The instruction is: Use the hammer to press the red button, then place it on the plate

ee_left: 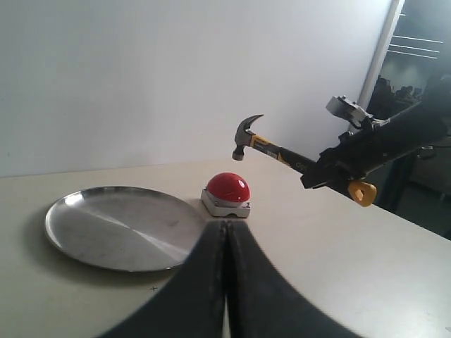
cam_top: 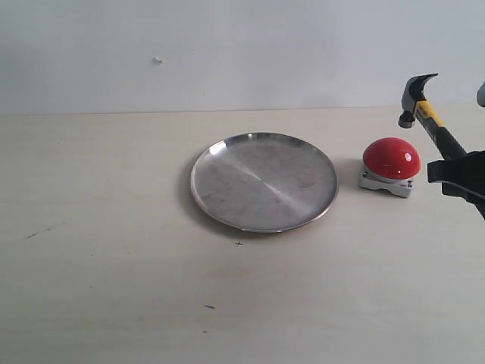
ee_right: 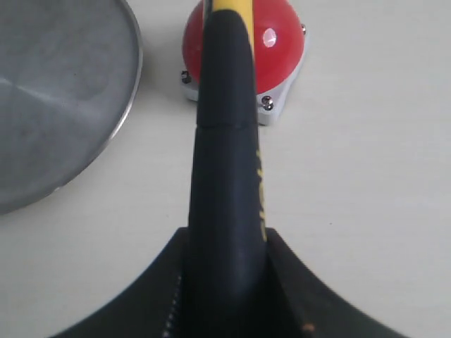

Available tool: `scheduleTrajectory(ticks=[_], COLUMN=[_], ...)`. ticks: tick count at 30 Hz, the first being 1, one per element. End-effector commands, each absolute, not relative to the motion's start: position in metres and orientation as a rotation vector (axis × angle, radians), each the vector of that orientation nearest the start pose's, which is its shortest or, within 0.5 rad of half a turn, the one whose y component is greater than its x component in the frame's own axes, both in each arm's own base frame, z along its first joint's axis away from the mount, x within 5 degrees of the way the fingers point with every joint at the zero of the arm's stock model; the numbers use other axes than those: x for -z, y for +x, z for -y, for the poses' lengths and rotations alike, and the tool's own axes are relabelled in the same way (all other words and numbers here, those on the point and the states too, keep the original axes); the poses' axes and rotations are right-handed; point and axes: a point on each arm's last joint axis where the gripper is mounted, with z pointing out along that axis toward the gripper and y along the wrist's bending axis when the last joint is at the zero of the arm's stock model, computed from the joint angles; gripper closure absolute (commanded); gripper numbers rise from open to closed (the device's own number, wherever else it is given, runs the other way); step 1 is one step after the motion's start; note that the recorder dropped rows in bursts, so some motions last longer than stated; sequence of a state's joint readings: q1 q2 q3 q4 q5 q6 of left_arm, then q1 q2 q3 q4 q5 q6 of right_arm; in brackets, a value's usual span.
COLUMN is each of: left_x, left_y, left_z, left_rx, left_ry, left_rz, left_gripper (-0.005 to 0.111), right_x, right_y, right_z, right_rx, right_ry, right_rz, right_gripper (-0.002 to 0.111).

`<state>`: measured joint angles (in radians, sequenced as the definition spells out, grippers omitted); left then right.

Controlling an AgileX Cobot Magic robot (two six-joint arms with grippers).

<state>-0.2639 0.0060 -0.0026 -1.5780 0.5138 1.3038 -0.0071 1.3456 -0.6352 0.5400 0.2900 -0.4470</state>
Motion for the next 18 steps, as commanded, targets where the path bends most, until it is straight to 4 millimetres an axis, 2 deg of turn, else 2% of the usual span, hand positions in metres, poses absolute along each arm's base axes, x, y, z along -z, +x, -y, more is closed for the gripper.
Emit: scheduleTrajectory(ticks=[1,11,18], left_x=[-0.213,-0.213,-0.213], left_y=[0.031,0.031,0.031], left_z=[0.055,0.055,0.055], left_rx=[0.816,0.816,0.816], left_ry=[0.419,0.419,0.419], left_rz=[-1.487,-1.487,-1.487], left_gripper=[0.107,0.107,0.107], right_x=[-0.217,-0.218,-0.248], right_y=[0.255,0.258,0.252], right_z=[-0.010,-0.009,-0.004], right_rx=[-0.203,-0.179,-0.125], right_ry=[0.027,0.036,0.054], right_rz=[-2.384,-2.353,-2.189], right_gripper=[0.108,0.108,0.108])
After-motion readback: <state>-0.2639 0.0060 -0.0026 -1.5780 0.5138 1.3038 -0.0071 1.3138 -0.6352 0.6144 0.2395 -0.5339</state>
